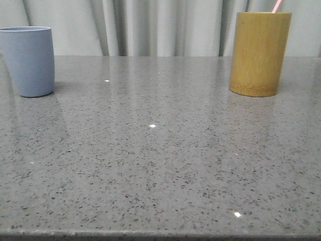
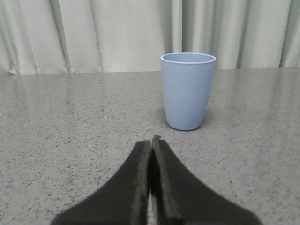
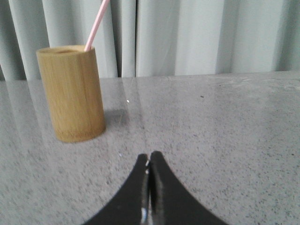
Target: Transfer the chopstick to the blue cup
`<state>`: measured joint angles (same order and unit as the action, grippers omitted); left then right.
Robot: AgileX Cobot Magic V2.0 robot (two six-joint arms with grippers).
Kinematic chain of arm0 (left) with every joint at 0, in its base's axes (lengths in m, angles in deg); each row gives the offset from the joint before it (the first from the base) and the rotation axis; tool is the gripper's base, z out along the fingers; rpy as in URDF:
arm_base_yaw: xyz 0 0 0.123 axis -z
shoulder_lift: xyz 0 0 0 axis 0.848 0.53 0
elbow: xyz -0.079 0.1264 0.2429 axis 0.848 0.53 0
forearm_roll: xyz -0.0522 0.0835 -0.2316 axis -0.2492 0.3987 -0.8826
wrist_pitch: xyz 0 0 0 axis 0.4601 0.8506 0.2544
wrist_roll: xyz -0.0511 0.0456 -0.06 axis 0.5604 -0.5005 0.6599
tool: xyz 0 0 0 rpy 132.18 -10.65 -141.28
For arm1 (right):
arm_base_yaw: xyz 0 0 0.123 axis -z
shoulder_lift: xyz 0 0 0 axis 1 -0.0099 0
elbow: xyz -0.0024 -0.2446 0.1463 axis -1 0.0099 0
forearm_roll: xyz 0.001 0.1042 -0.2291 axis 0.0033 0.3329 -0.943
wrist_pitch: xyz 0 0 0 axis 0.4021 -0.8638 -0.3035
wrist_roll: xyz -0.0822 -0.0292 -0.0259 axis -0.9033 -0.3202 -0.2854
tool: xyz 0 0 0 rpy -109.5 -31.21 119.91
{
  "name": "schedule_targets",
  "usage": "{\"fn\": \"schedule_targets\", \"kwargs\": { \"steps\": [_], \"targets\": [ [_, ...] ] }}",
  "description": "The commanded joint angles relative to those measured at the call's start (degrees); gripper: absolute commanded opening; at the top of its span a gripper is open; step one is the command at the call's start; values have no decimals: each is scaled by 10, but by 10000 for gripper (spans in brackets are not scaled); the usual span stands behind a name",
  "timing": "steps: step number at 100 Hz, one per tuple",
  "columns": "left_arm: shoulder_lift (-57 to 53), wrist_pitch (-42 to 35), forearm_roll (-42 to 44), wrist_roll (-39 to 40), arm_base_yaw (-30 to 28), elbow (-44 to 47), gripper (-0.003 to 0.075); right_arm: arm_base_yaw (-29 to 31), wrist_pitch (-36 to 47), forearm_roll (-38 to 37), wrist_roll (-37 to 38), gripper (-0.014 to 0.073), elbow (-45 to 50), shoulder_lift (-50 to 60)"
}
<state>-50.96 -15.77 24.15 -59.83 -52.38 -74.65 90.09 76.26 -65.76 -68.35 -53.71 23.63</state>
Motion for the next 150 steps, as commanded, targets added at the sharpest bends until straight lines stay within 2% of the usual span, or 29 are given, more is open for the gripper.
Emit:
{"fn": "schedule_targets", "kwargs": {
  "steps": [1, 11, 38, 50, 63, 91, 132, 143, 150],
  "targets": [
    [19, -25, -47, 7, -1, -46, -19, 4, 12, 12, 5, -67, -55, 7],
    [61, 25, -79, 7, -1, -96, -19, 4, -67, 12, 5, -67, -122, 7],
    [228, 269, -80, 7, -1, -301, -19, 4, -325, 12, 5, -67, -298, -49],
    [292, 334, -80, 7, -1, -388, -19, 4, -413, 12, 5, -67, -358, -104],
    [335, 371, -80, 6, -1, -449, -19, 4, -484, 13, 5, -67, -422, -183],
    [354, 372, -74, 0, -1, -467, -19, 4, -515, 17, 5, -67, -458, -305],
    [354, 382, -74, 0, -1, -467, -8, 4, -511, 17, 5, -66, -458, -321],
    [354, 382, -74, -1, -1, -467, 85, 4, -511, 17, 5, -27, -458, -321],
    [354, 382, -74, -18, -1, -467, 185, 4, -506, 18, 5, 59, -458, -321]
  ]
}}
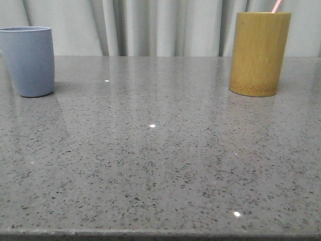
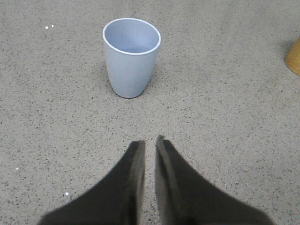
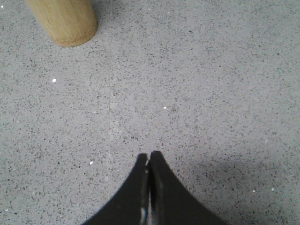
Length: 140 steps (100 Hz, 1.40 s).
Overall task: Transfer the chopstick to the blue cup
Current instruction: 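Move the left gripper forward over the light blue cup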
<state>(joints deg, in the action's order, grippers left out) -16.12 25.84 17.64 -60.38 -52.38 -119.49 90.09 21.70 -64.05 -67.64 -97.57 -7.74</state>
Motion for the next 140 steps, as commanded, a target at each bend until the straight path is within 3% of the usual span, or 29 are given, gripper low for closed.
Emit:
{"fn": "schedule_targets", "kwargs": {
  "steps": [1, 18, 24, 31, 63, 93, 115, 140],
  "targets": [
    [5, -34, -9, -14, -1, -19, 209, 4, 40, 0, -2, 82, -19, -7],
    [5, -34, -9, -24, -1, -19, 516, 4, 48, 1, -2, 435, -19, -7],
    [5, -34, -9, -24, -1, -19, 555, 4, 50, 1, -2, 546, -19, -7],
    [5, -33, -10, -24, -1, -19, 552, 4, 50, 1, -2, 608, -19, -7],
    [39, -80, -11, -24, -1, -41, 481, 4, 60, 1, -2, 615, -19, -7],
    [256, -72, 1, -24, -1, -199, 481, 4, 76, 1, -2, 615, -19, -7],
    [417, -23, 3, -22, -1, -326, 481, 4, 76, 1, -2, 615, -19, -7],
    [509, -10, 37, 9, -1, -386, 480, 4, 76, 1, -2, 615, -19, -7]
  ]
}}
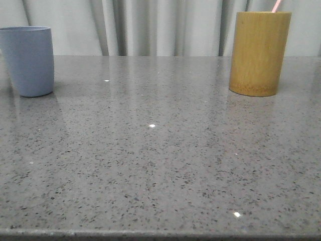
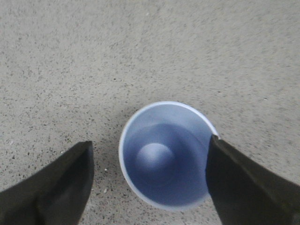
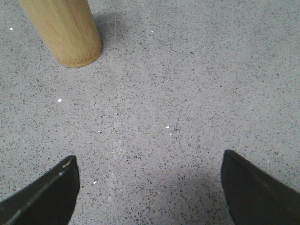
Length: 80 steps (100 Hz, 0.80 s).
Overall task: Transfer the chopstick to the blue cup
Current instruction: 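Move the left gripper forward over the light blue cup, then lower the left gripper and grip the blue cup's rim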
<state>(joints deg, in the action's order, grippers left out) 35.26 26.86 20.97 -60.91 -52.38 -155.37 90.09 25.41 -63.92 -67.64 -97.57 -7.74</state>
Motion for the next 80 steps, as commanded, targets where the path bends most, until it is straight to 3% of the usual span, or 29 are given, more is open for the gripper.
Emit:
{"fn": "schedule_targets", "kwargs": {
  "steps": [1, 36, 45, 63, 78, 80],
  "targets": [
    [-2, -20, 4, 14, -1, -28, 480, 4, 39, 0, -2, 615, -19, -7],
    [47, -20, 9, 15, -1, -28, 479, 4, 43, 0, -2, 615, -19, -7],
    [59, -20, 9, 18, -1, -28, 447, 4, 43, 0, -2, 615, -19, -7],
    [72, -18, 9, 18, -1, -28, 277, 4, 43, 0, -2, 615, -19, -7],
    [72, -7, 7, 18, -1, -40, -9, 4, 44, 0, -2, 615, -19, -7],
    [72, -6, 6, 18, -1, -43, -18, 4, 44, 0, -2, 615, -19, -7]
  ]
}}
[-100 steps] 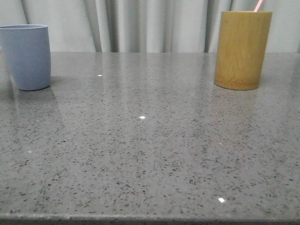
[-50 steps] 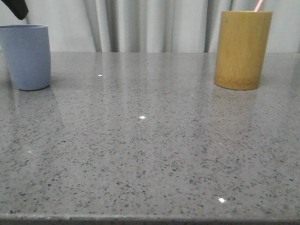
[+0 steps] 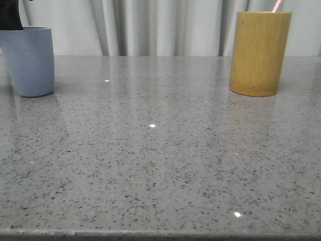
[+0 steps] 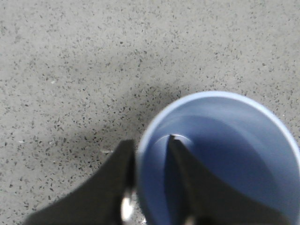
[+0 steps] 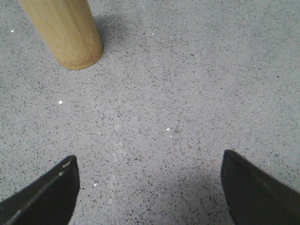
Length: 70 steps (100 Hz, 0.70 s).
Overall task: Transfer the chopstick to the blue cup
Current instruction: 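Lower the left gripper and grip the blue cup's rim, then lift the blue cup with the left gripper, set it down mid-table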
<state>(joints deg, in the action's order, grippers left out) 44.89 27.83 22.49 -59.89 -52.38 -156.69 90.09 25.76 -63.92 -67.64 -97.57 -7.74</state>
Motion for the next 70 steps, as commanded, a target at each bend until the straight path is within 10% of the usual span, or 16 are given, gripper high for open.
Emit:
{"fn": "schedule_targets", "kwargs": {
  "steps": [1, 70],
  "targets": [
    [-25, -14, -11, 8, 0, -31, -15, 4, 40, 0, -2, 615, -19, -7],
    [17, 35, -21, 8, 195, -148, -19, 4, 51, 0, -2, 615, -19, -8]
  ]
}}
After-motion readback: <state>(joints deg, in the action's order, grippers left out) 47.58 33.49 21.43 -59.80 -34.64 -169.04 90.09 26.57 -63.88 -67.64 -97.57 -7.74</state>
